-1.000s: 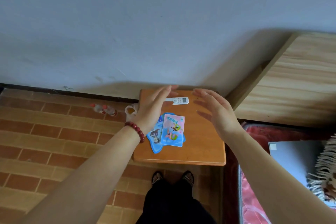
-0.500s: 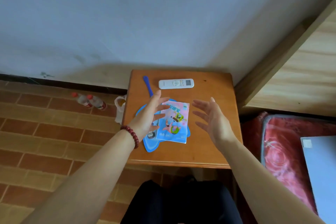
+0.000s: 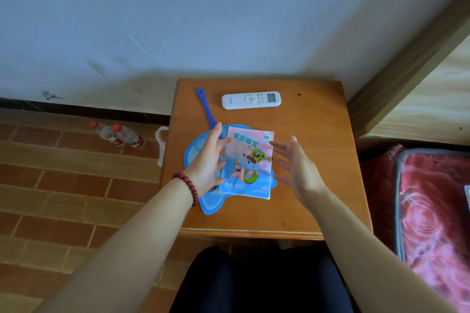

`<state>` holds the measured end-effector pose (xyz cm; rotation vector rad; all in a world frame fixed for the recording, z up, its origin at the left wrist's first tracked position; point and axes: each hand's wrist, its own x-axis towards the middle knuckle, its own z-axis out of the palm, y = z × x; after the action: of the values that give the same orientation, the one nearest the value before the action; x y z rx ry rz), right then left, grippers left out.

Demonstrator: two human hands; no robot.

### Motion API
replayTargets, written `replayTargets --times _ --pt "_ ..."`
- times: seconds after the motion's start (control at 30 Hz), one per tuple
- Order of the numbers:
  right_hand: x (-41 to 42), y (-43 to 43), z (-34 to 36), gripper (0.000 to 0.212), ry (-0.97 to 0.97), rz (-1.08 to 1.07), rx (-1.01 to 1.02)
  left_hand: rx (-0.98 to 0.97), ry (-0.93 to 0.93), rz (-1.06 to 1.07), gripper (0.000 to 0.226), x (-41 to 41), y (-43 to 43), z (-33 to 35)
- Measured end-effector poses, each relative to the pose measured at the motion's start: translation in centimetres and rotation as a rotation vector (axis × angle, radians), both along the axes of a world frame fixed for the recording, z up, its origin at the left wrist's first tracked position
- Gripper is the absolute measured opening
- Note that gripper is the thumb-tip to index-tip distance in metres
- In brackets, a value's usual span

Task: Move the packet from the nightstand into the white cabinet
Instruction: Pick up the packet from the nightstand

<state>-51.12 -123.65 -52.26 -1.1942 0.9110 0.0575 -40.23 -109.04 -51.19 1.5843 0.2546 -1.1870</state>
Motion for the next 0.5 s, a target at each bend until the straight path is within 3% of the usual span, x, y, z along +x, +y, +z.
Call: replayTargets --times 0.5 --pt "0.4 -0.3 -0.7 0.041 0.004 -0.068 -0.011 0.079 -0.038 0.071 0.062 0.7 -1.6 -0.5"
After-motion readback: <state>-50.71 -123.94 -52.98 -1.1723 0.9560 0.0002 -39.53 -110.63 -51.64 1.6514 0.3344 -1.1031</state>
